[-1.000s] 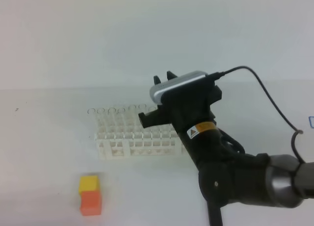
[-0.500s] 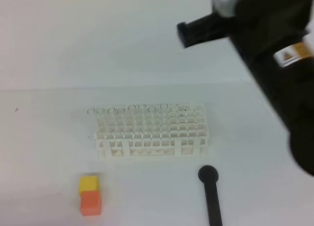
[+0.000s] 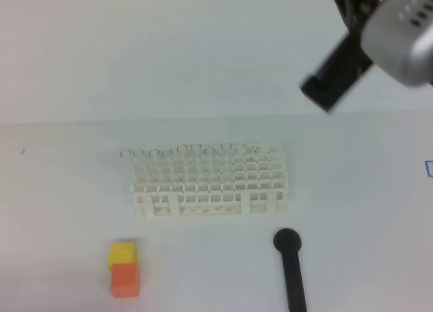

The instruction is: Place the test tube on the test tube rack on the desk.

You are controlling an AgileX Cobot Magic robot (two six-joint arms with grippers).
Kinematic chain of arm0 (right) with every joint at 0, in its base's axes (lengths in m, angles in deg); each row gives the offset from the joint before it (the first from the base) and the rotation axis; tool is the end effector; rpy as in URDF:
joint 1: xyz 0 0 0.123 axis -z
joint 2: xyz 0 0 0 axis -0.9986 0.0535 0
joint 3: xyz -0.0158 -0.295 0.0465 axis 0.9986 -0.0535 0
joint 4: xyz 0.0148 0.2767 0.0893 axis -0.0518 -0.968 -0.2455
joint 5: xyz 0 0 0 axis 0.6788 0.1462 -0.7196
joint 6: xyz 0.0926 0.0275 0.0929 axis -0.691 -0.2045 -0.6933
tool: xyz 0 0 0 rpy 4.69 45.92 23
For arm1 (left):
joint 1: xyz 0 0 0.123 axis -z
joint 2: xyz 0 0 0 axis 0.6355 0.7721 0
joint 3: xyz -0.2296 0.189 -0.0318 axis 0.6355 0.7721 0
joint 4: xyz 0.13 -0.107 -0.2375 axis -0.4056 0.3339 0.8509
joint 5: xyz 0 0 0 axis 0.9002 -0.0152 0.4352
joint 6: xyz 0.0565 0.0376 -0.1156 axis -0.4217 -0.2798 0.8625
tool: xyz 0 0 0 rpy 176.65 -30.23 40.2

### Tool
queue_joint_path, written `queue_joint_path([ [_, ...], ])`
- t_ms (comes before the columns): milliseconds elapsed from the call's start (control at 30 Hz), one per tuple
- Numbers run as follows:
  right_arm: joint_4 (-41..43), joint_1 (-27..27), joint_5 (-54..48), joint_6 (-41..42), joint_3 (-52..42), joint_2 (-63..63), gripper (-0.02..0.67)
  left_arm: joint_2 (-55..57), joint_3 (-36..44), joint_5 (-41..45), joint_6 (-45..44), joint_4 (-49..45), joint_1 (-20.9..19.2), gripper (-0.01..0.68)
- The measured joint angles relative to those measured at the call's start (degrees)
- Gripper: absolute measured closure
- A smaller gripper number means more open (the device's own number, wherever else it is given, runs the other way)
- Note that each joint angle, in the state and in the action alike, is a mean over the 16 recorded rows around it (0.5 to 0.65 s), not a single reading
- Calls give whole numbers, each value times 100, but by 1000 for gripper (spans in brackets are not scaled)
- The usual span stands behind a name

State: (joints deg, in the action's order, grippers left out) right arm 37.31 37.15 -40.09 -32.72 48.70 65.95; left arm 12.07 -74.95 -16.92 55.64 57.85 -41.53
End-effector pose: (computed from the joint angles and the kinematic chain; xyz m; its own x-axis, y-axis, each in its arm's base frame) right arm 0.2255 0.2499 0.4662 0.6500 -0.2274 -0.7251 -0.3841 0.7251 -0.5716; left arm 0.1205 0.0029 0.1626 -0.2437 -0.0766 -0.9668 -0.0423 0.9968 -0.0683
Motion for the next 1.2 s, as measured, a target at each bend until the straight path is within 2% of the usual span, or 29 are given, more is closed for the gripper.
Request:
queue_joint_path([
  [233, 196, 152, -1360, 9, -475, -965, 650, 0, 0, 0, 0, 0, 0, 673],
  [400, 48, 547, -1737, 17, -1253, -1889, 650, 0, 0, 0, 0, 0, 0, 673],
  [533, -125, 1129, -1811, 21, -2052, -2777, 650, 0, 0, 0, 0, 0, 0, 673],
  [700, -348, 2138, -1989, 28, -3031, -3927, 650, 0, 0, 0, 0, 0, 0, 673],
  [900, -443, 3214, -2268, 34, -3813, -4985, 650, 0, 0, 0, 0, 0, 0, 673],
  [1033, -456, 3658, -2453, 37, -4091, -5360, 650, 0, 0, 0, 0, 0, 0, 673],
  [1200, -457, 3887, -2492, 30, -4330, -5568, 650, 0, 0, 0, 0, 0, 0, 673],
])
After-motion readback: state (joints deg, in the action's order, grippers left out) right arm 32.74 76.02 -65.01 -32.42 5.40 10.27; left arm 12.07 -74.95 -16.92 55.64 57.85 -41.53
